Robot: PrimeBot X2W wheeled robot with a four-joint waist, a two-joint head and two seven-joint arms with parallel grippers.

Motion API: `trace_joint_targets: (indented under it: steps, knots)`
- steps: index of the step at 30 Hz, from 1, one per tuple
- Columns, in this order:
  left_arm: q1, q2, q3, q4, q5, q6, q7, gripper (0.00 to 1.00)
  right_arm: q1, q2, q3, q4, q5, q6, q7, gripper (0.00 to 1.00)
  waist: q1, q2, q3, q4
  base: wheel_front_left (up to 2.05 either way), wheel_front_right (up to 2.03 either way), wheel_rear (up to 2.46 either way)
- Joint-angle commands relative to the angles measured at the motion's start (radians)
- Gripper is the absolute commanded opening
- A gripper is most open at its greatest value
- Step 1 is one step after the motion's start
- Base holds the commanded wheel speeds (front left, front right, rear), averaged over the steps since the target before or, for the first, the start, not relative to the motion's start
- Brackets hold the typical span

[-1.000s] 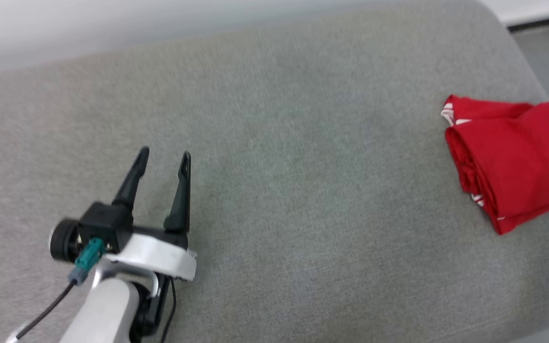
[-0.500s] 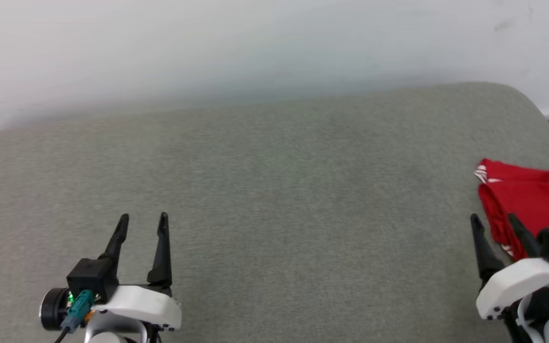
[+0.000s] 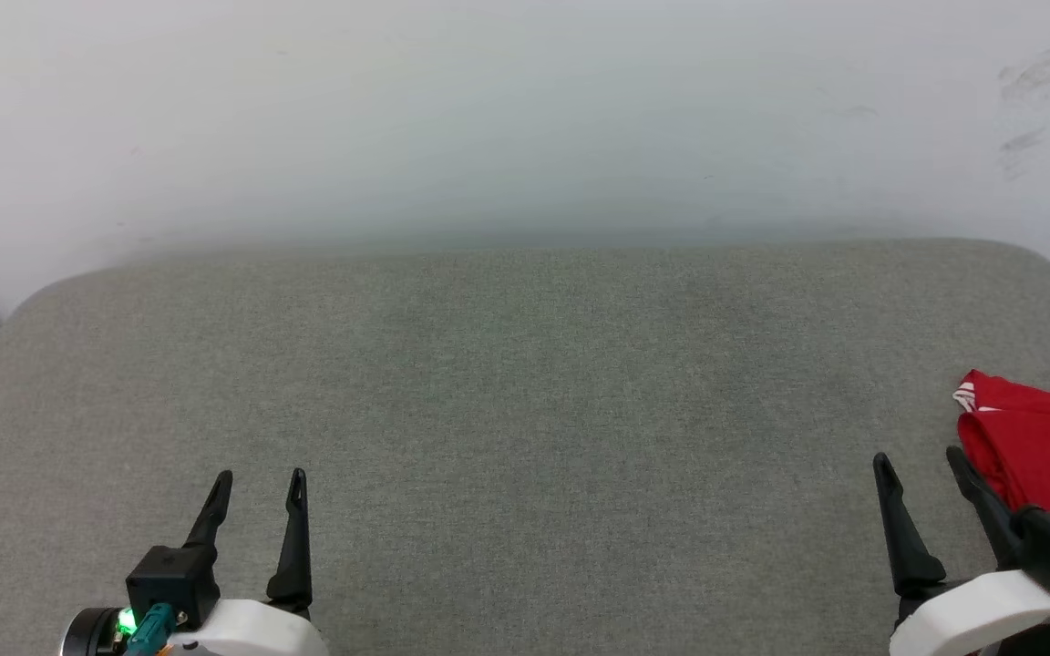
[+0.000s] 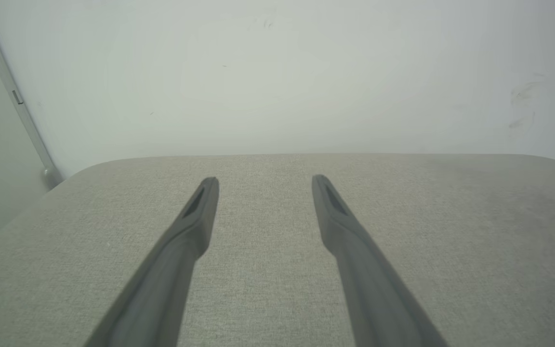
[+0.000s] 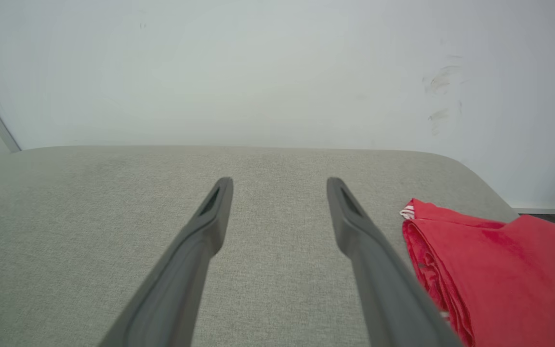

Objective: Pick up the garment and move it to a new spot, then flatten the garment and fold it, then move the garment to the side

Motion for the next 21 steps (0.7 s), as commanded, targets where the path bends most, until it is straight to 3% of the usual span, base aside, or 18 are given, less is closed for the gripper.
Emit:
trace_joint_targets:
  steps: [1, 21]
  knots:
    - [0.012, -0.001, 0.0, 0.002, 0.001, -0.002, -0.005, 1.0, 0.022, 0.011, -0.003, -0.022, -0.005, -0.001, 0.0, 1.0, 0.0002, 0.0, -0.005, 0.0, 0.0, 0.0, 0.0]
    - [-0.003, -0.015, -0.011, 0.022, -0.01, -0.008, -0.007, 1.0, 0.031, 0.04, -0.009, -0.081, -0.013, -0.001, 0.025, 1.0, 0.0002, 0.0, 0.004, 0.003, 0.0, 0.0, 0.0]
